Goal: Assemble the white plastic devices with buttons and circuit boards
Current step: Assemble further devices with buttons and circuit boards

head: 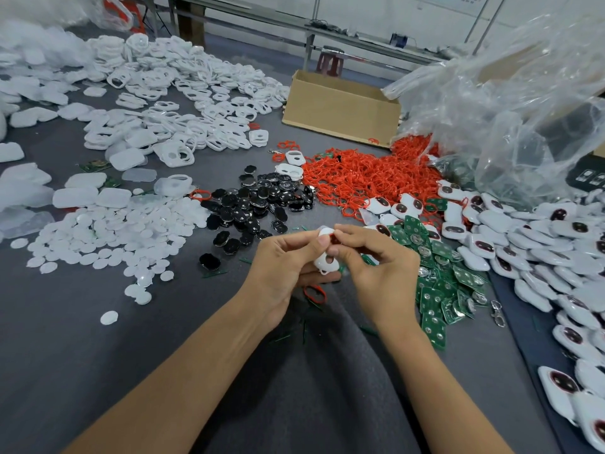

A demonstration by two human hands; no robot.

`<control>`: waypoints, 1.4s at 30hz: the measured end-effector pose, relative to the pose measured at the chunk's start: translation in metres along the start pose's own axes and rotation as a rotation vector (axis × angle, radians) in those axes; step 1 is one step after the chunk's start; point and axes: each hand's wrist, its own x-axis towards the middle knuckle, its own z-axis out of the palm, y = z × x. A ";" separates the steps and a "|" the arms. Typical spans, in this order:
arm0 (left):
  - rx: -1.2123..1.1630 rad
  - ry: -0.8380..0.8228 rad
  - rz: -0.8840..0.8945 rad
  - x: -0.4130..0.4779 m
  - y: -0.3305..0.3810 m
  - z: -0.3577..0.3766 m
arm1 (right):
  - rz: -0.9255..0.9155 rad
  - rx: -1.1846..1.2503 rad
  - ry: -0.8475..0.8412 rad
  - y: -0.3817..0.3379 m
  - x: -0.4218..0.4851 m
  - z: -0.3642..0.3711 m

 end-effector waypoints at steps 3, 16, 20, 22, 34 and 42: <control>0.031 0.024 0.062 -0.002 0.000 0.003 | -0.011 -0.015 -0.004 0.000 0.001 0.000; 0.175 0.123 0.222 -0.001 0.000 0.009 | 0.264 0.196 -0.052 -0.009 0.004 0.003; 0.357 0.132 0.345 -0.002 -0.005 0.008 | 0.394 0.336 -0.079 -0.009 0.008 -0.002; 0.461 0.143 0.404 -0.001 -0.007 0.007 | 0.408 0.294 -0.089 -0.009 0.008 -0.002; 0.584 0.161 0.365 0.003 -0.011 0.004 | 0.260 0.054 -0.004 0.000 0.019 -0.007; 0.901 -0.215 0.420 -0.004 -0.015 0.006 | 0.165 -0.414 -0.847 -0.011 0.089 0.047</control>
